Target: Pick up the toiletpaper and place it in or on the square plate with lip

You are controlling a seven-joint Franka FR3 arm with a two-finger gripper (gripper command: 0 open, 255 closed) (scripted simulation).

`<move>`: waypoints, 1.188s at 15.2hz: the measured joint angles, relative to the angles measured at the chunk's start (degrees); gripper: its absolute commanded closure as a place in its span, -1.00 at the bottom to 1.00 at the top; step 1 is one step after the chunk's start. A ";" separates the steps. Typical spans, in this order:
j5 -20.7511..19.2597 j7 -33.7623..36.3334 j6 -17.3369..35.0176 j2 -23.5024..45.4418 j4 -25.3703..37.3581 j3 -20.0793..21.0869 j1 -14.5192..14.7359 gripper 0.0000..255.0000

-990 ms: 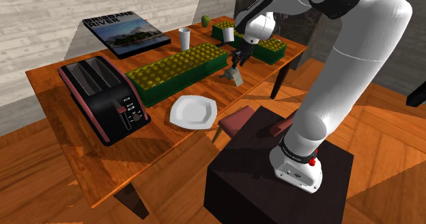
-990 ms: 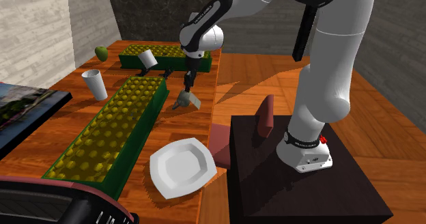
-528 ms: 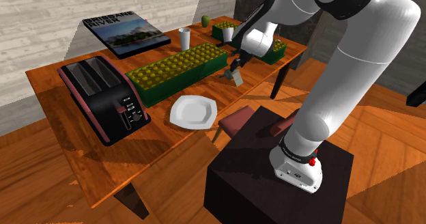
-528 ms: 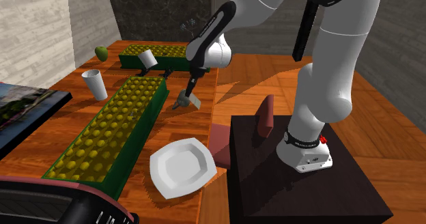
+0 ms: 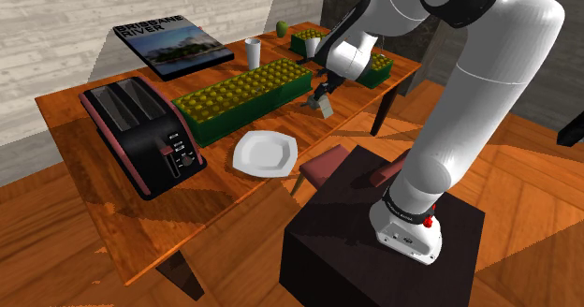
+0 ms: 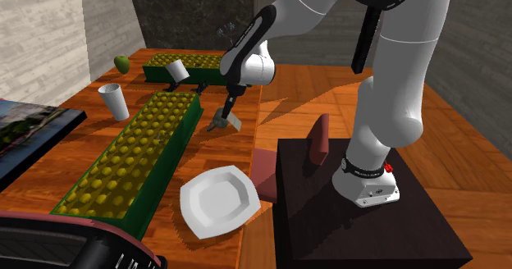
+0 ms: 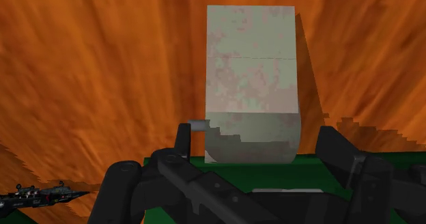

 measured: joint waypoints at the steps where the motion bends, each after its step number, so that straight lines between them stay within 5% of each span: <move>1: 0.02 -0.01 0.01 0.01 0.00 0.01 0.00 -1.00; 2: 0.02 -0.01 0.01 0.01 0.00 0.01 0.00 1.00; 12: 0.02 -0.01 0.01 0.00 -0.01 0.00 -0.01 1.00; 18: -9.31 7.66 -2.38 -4.26 -0.79 -1.98 0.64 1.00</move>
